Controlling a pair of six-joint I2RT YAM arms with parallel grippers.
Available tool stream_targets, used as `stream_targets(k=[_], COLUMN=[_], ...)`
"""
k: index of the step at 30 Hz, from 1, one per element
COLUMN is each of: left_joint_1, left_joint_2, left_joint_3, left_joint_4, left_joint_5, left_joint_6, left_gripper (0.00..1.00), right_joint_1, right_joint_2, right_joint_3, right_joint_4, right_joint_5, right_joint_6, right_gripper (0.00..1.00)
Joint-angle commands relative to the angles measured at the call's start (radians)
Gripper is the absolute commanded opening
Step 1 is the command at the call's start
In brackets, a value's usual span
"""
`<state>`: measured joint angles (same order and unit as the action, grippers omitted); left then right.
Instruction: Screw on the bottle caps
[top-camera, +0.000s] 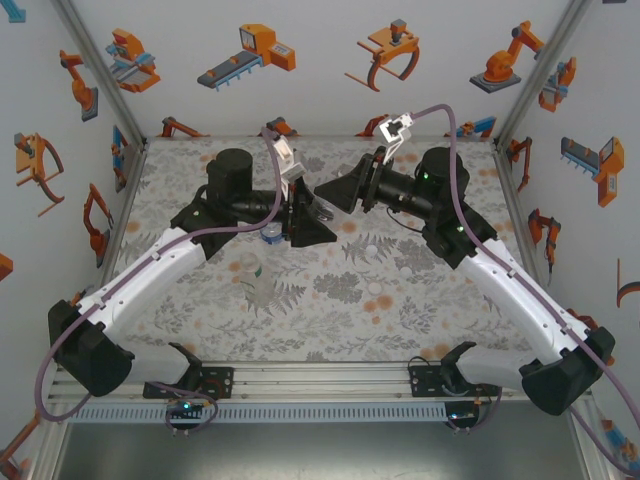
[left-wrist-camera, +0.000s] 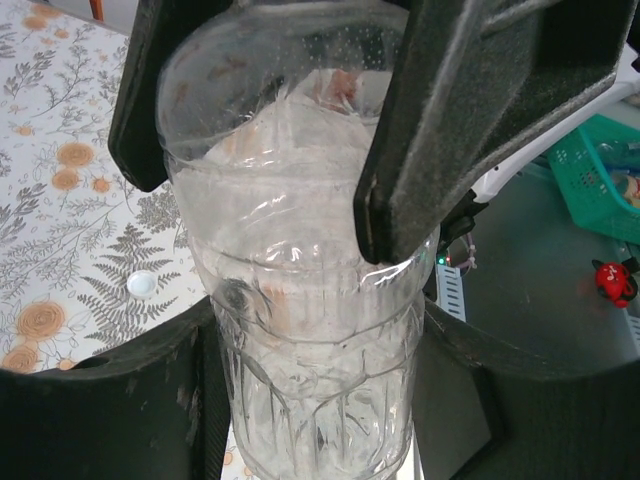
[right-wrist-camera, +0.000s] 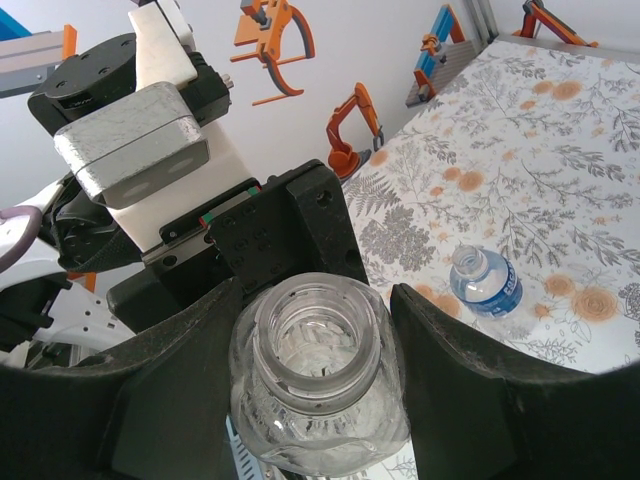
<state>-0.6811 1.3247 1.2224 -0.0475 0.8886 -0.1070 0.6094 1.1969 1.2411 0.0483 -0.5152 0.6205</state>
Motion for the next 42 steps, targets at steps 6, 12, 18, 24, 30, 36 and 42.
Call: stream_targets(k=[6, 12, 18, 24, 30, 36, 42], left_joint_1=[-0.005, -0.003, 0.001, 0.013, 0.041, 0.056, 0.055], left_joint_2=[-0.005, -0.027, -0.078, -0.124, -0.152, -0.169, -0.189], left_joint_3=[0.019, -0.005, -0.057, -0.102, -0.127, -0.134, -0.14], left_joint_4=[0.013, 0.008, 0.016, 0.033, 0.055, 0.045, 0.033], left_joint_5=[0.03, -0.013, -0.092, -0.184, -0.203, -0.183, -0.186], left_joint_6=[0.03, 0.041, 0.057, 0.037, 0.0, -0.013, -0.014], left_gripper=[0.43, 0.39, 0.35, 0.22, 0.02, 0.0, 0.0], right_joint_1=[0.012, 0.012, 0.007, -0.016, -0.066, -0.101, -0.106], right_joint_2=[-0.01, -0.036, -0.068, -0.083, -0.092, -0.054, 0.028], right_joint_3=[0.046, 0.081, 0.156, 0.161, 0.076, -0.032, -0.126], right_joint_4=[0.015, -0.091, -0.274, -0.413, -0.502, -0.616, -0.724], right_joint_5=[-0.007, 0.061, 0.165, 0.303, 0.405, 0.449, 0.469], right_joint_6=[0.01, -0.077, -0.199, -0.215, -0.168, -0.148, -0.157], right_gripper=[0.19, 0.64, 0.69, 0.69, 0.69, 0.67, 0.65])
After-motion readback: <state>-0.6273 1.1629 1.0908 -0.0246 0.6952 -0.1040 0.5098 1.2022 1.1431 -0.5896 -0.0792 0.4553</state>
